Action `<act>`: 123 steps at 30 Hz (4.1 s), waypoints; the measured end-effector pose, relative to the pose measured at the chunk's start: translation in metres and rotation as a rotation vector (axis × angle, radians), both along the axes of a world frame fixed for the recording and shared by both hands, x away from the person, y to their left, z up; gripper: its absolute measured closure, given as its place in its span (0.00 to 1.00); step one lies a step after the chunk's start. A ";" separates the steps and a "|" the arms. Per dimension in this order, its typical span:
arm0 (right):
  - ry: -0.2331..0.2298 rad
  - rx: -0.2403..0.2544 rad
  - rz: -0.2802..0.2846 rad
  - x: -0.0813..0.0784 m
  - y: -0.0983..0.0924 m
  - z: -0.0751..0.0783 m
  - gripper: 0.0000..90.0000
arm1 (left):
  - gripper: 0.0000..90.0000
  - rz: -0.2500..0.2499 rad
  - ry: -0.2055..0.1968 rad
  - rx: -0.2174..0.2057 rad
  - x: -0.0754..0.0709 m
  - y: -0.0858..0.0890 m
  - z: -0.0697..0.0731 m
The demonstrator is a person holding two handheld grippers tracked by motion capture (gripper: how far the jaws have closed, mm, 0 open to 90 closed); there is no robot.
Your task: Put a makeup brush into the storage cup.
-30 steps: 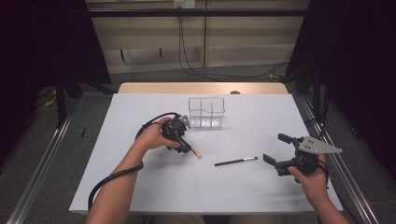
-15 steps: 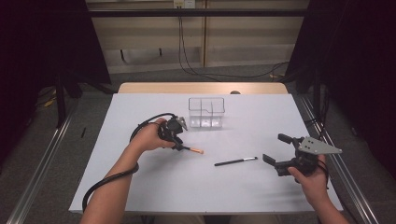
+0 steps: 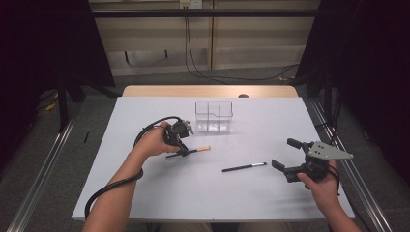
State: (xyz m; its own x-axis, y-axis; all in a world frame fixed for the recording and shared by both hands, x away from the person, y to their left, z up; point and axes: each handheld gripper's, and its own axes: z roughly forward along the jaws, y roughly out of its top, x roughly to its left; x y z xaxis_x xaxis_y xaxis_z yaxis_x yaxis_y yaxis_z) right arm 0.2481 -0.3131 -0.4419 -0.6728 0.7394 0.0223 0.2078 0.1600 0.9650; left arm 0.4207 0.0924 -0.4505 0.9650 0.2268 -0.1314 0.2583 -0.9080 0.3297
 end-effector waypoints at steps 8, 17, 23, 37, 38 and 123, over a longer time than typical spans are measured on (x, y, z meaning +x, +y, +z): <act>0.001 0.001 -0.002 0.000 0.000 0.000 0.01 | 0.87 -0.023 0.004 0.084 0.003 -0.007 0.002; 0.011 -0.006 0.013 0.001 0.004 -0.002 0.01 | 0.88 0.014 -0.004 0.073 -0.001 -0.007 0.001; 0.013 -0.014 0.021 0.002 0.006 -0.003 0.01 | 0.93 -0.022 -0.031 0.140 -0.003 -0.016 0.002; 0.016 -0.004 0.014 0.004 0.004 -0.004 0.01 | 0.93 0.012 0.012 0.145 0.000 -0.016 0.004; 0.018 -0.005 0.014 0.004 0.004 -0.004 0.01 | 0.93 0.019 -0.010 0.126 -0.002 -0.014 0.003; 0.066 0.098 0.023 0.028 0.029 0.012 0.00 | 0.94 0.237 0.004 -0.911 -0.040 0.013 0.015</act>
State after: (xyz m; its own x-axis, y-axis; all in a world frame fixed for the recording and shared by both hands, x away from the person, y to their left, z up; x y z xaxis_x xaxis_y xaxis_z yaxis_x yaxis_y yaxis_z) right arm 0.2758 -0.2843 -0.4302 -0.6842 0.7161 0.1383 0.2684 0.0709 0.9607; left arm 0.3804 0.1052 -0.4359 0.9062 0.2255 -0.3578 0.4056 -0.2244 0.8860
